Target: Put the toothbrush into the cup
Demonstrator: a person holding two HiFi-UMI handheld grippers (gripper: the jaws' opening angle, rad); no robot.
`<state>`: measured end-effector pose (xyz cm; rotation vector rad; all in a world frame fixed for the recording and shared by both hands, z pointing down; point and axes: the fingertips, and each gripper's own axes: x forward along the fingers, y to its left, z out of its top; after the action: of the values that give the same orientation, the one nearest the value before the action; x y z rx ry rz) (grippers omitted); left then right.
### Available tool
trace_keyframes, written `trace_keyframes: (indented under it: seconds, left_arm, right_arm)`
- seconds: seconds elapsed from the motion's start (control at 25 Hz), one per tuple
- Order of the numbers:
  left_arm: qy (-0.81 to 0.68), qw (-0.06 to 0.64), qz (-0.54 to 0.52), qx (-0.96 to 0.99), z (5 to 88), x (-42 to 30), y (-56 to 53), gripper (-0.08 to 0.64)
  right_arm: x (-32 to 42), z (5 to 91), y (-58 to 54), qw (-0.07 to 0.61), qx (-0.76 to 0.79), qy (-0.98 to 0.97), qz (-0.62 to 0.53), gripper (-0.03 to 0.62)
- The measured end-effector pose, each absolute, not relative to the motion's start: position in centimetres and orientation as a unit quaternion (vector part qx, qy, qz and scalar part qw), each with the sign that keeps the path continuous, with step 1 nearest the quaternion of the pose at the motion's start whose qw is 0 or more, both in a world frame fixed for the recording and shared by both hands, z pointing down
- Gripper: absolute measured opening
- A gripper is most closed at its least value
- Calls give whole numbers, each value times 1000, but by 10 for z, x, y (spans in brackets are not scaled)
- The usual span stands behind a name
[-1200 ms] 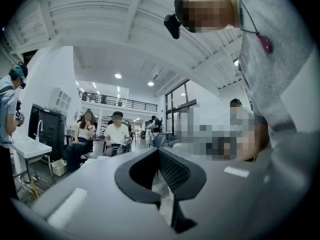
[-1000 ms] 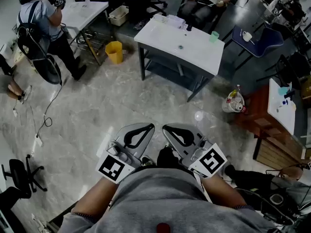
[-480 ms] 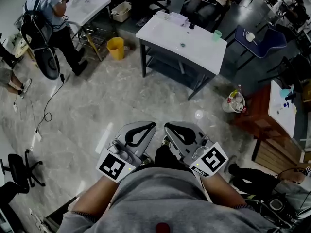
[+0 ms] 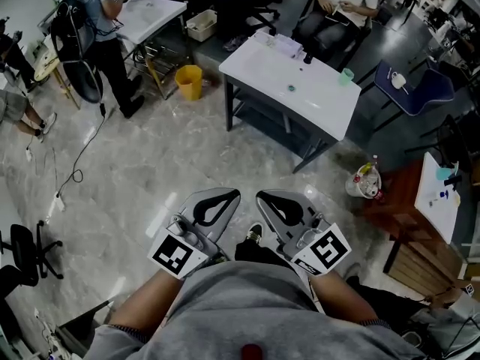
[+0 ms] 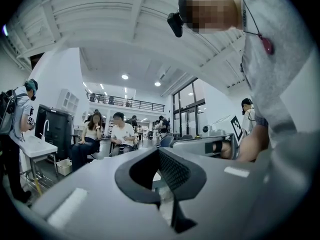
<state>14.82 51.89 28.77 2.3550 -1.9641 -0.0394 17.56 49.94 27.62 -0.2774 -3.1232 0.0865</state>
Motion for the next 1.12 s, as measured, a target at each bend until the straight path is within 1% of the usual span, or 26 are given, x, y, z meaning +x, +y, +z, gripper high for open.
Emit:
trace_keyframes:
  seconds: [0.52, 0.68, 0.8, 0.96, 1.12]
  left_arm:
    - [-678, 31, -11, 734, 282, 123, 450, 3]
    - [-692, -1, -18, 721, 271, 113, 437, 3]
    - [-702, 20, -10, 712, 278, 106, 434, 3]
    - [-703, -1, -10, 711, 278, 93, 430, 3]
    - [-701, 27, -13, 712, 291, 75, 429, 3]
  right_arm:
    - [144, 273, 432, -6, -114, -993, 22, 15]
    - [136, 271, 422, -12, -125, -992, 24, 14]
    - [128, 271, 418, -11, -130, -991, 26, 14]
    - [116, 280, 412, -6, -132, -991, 29, 15]
    - [94, 284, 407, 0, -134, -991, 23, 14]
